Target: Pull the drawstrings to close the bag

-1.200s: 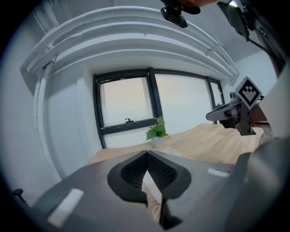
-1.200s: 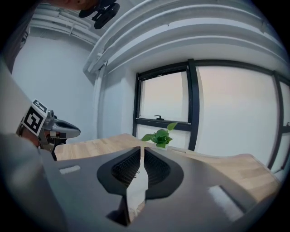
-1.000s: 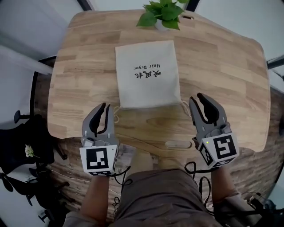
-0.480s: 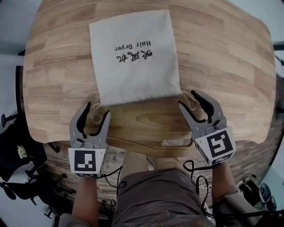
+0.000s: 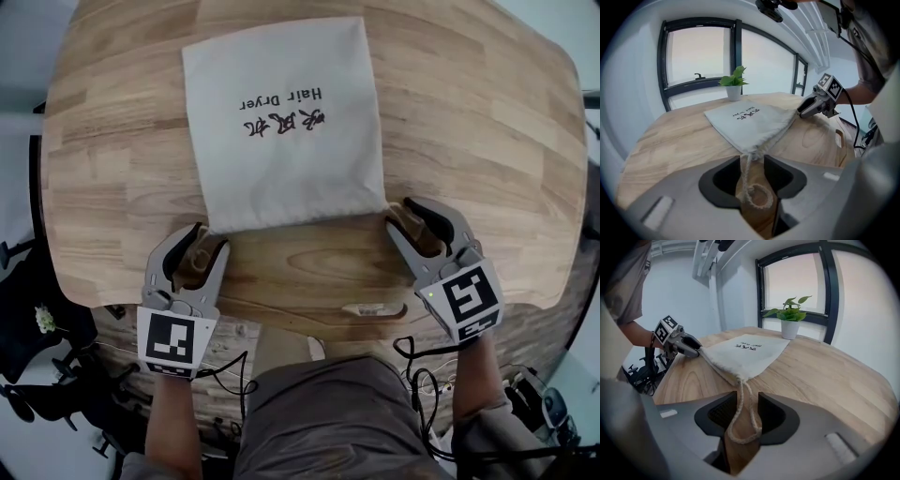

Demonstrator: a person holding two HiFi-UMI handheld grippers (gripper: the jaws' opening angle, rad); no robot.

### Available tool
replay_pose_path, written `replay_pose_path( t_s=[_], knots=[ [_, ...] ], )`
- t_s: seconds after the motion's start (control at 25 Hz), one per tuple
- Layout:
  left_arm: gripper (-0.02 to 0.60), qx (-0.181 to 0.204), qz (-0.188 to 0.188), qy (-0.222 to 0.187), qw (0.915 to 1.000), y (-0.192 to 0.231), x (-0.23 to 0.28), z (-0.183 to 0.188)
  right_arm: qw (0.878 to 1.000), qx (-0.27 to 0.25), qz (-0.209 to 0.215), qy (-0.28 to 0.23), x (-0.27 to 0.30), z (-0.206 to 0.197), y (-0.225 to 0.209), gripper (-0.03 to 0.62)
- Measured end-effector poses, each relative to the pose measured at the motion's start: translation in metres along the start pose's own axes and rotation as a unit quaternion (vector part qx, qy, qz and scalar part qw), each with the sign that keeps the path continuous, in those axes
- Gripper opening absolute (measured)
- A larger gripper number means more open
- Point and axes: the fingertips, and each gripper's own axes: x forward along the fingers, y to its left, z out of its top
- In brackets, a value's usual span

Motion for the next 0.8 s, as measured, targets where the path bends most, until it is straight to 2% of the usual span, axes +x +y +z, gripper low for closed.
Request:
replay_pose_path(
  t_s=[0.08, 0.16, 0.24, 0.44, 0.68, 0.8],
  knots=[
    [0.137, -0.001, -0.009, 0.009, 0.9999, 0.000, 0.002, -0.002, 1.000, 0.003, 0.000, 0.009, 0.000, -0.001, -0.004, 0.150],
    [0.074, -0.001, -0.013, 0.022, 0.9997, 0.000, 0.004, -0.004, 1.000, -0.003, -0.003, 0.014, 0.001, -0.001, -0.008, 0.093],
    [0.048, 0.005, -0.012, 0.038, 0.9992, 0.002, 0.005, -0.004, 1.000, -0.017, -0.005, 0.022, 0.001, 0.000, -0.010, 0.040],
    [0.037, 0.013, 0.002, 0.073, 0.9973, 0.011, 0.007, -0.005, 0.998, -0.050, -0.001, 0.041, 0.000, -0.003, -0.007, 0.038],
    [0.035, 0.002, 0.007, 0.077, 0.9970, 0.018, 0.009, -0.006, 0.998, -0.045, 0.000, 0.049, 0.000, -0.007, -0.008, 0.037],
    [0.034, 0.010, 0.017, 0.082, 0.9964, 0.023, 0.007, -0.010, 0.998, -0.036, -0.016, 0.055, -0.001, -0.010, -0.010, 0.037]
  ],
)
